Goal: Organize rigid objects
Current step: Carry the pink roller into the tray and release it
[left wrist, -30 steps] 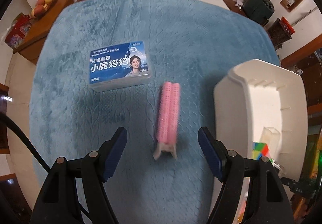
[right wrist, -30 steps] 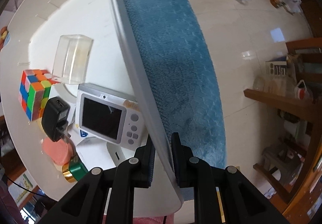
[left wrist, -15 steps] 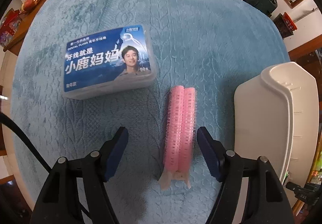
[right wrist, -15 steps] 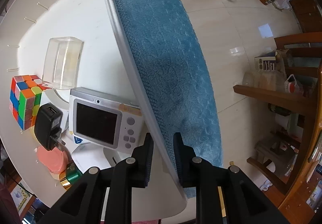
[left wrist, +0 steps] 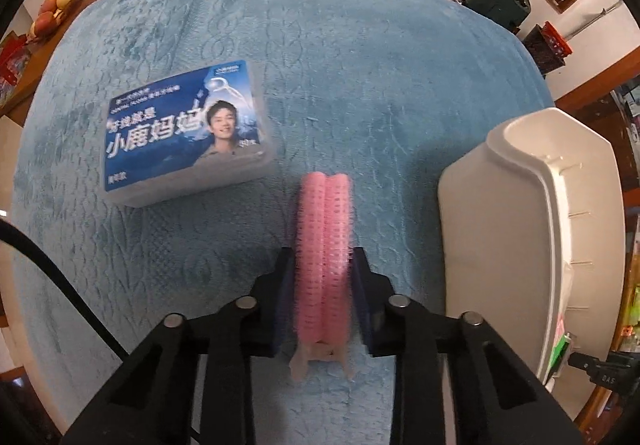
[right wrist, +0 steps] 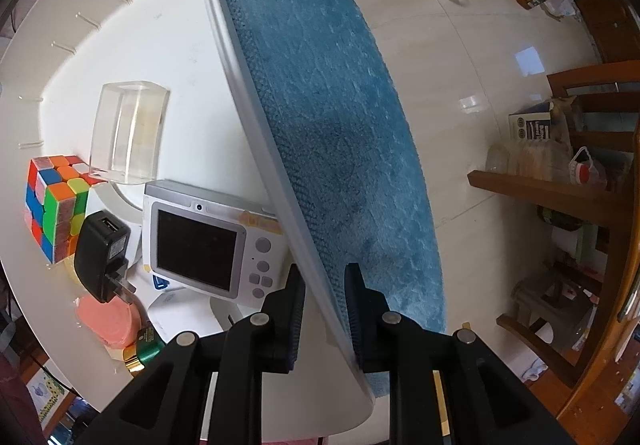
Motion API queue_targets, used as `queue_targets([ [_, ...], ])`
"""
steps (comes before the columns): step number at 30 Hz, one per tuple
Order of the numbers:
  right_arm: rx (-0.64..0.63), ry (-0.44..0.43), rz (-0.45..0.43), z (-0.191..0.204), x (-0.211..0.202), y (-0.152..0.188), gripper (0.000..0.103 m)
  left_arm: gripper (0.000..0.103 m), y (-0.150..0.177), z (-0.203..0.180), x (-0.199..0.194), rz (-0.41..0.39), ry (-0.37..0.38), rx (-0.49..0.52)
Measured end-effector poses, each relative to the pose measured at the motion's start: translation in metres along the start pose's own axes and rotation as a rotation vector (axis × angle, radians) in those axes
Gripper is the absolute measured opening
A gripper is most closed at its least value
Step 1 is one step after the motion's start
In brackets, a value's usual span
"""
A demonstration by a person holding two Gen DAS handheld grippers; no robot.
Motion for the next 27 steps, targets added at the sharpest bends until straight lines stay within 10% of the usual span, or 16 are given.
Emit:
queue_targets([
  [27, -0.115, -0.083, -0.177, 0.005, -0.013, 0.013, 0.019, 0.028, 0.054, -0.022, -0.085, -0.095, -0.126, -0.032],
])
Point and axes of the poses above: each gripper's, at about its wrist camera, not at the fingertips, and x roughly the way its jaws point, z to its left, y to its underside, the point moved 9 cm from there along x, roughly the way its jaws point, and after that the axes turned 7 degrees about y, right-handed, at the moved point
